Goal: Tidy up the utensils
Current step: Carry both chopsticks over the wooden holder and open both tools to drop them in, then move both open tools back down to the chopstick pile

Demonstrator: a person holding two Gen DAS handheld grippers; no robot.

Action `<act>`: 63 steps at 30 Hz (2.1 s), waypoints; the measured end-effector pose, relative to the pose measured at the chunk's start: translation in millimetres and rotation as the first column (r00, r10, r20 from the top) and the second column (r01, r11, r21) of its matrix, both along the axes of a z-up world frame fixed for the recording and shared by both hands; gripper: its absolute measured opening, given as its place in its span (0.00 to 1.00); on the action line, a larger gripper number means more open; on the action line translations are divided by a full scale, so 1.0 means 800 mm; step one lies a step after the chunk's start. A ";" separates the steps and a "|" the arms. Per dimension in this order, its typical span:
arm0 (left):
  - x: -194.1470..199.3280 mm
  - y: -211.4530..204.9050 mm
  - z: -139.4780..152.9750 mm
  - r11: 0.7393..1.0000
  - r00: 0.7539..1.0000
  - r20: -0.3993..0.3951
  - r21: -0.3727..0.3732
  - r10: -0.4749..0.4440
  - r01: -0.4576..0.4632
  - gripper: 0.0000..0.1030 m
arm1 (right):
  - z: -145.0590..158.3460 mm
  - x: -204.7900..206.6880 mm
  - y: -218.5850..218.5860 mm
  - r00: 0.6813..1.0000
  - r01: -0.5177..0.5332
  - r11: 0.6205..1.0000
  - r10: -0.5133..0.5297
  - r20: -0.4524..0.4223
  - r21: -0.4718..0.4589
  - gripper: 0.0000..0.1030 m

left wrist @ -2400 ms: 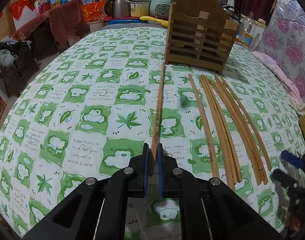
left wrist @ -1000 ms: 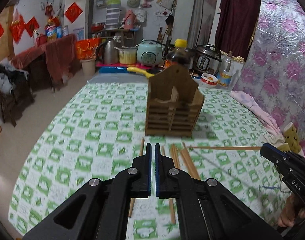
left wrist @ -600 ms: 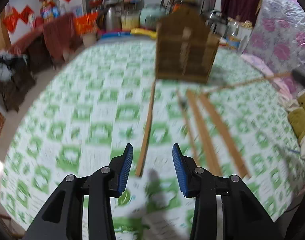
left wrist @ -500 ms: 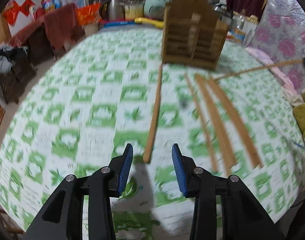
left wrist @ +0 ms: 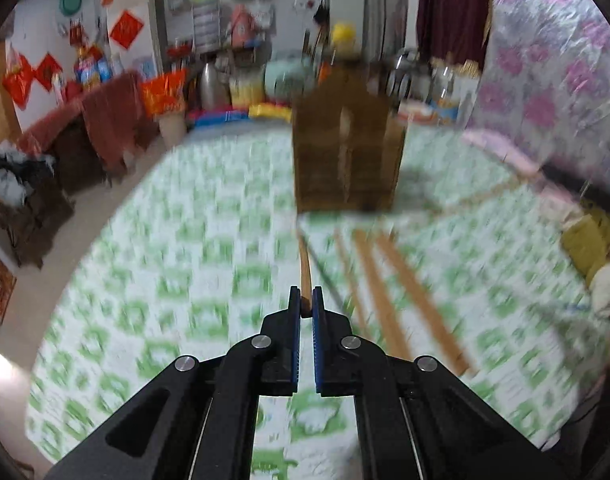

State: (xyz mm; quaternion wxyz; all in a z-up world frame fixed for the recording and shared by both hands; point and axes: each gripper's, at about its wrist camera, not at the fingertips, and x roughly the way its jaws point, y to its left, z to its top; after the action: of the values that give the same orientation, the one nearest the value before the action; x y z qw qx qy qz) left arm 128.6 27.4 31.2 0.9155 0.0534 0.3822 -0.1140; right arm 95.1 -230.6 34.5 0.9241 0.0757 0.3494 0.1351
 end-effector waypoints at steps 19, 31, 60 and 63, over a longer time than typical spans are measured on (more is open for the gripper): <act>0.095 -0.065 0.164 0.995 0.978 0.209 -0.091 -0.024 0.044 0.06 | 0.078 0.066 0.011 0.987 -0.008 1.000 0.006 0.158 0.012 0.06; 0.156 -0.084 0.207 0.994 0.944 0.329 -0.112 0.033 0.005 0.06 | 0.122 0.166 0.013 0.933 0.062 0.991 -0.099 0.347 0.115 0.06; 0.225 -0.042 0.127 0.977 0.963 0.216 -0.170 0.164 -0.129 0.90 | 0.039 0.197 -0.012 0.955 0.185 0.979 -0.200 0.217 0.086 0.67; 0.217 -0.041 0.124 0.976 0.959 0.222 -0.163 0.178 -0.144 0.94 | 0.042 0.184 -0.008 0.952 0.197 0.979 -0.206 0.226 0.060 0.74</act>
State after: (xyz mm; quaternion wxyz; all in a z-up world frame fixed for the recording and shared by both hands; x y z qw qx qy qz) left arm 302.1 -5.5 130.6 0.9619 -0.0317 0.2648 -0.0595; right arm 242.3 -236.7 68.0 0.9659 0.1118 0.2273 0.0545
